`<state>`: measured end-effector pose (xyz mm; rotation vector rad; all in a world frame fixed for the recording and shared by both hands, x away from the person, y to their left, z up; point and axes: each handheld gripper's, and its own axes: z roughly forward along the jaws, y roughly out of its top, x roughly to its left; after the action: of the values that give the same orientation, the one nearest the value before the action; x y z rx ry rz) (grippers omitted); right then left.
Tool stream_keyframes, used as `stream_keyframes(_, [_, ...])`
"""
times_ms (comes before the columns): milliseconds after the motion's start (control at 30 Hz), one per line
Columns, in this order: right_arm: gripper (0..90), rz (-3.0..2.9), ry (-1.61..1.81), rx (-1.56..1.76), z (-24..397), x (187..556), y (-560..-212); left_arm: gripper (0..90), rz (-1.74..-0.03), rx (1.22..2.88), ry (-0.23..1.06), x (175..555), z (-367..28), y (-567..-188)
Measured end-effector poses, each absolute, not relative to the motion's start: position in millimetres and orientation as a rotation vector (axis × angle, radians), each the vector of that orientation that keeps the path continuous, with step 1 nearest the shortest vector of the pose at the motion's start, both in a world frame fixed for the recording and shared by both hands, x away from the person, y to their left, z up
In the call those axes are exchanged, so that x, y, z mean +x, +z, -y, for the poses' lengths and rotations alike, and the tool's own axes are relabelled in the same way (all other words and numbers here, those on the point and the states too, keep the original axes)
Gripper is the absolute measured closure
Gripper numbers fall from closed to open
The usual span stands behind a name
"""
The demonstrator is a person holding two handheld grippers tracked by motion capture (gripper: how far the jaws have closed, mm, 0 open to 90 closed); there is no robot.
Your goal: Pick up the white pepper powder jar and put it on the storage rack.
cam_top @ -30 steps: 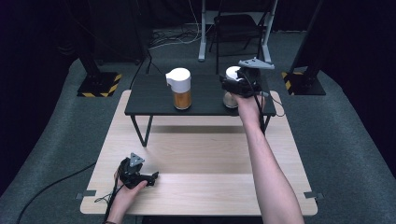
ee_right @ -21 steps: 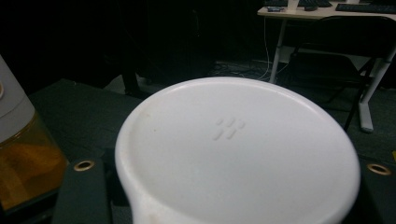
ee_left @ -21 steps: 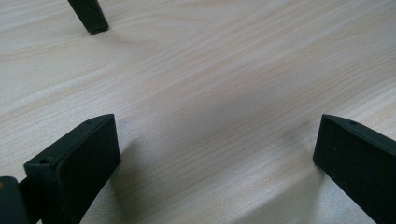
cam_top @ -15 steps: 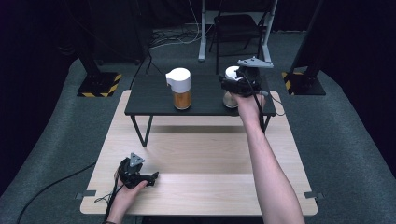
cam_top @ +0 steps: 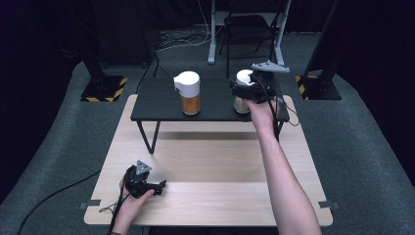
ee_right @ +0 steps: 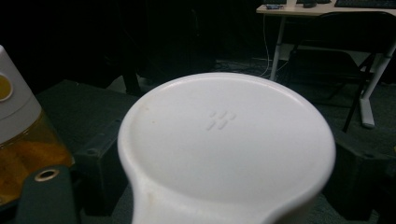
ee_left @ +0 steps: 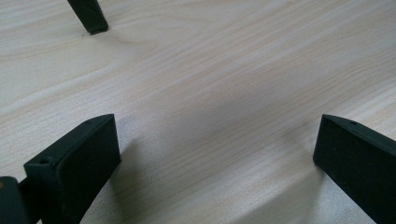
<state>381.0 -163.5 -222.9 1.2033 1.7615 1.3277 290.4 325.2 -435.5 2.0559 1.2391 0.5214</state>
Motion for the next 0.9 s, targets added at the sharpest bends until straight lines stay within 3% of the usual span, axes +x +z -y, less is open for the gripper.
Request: stream_keyframes(900, [13.2,-1.753,1.378,1.146,191,336,-237,0.0,-1.238,2.056,0.521,291,-324,-436])
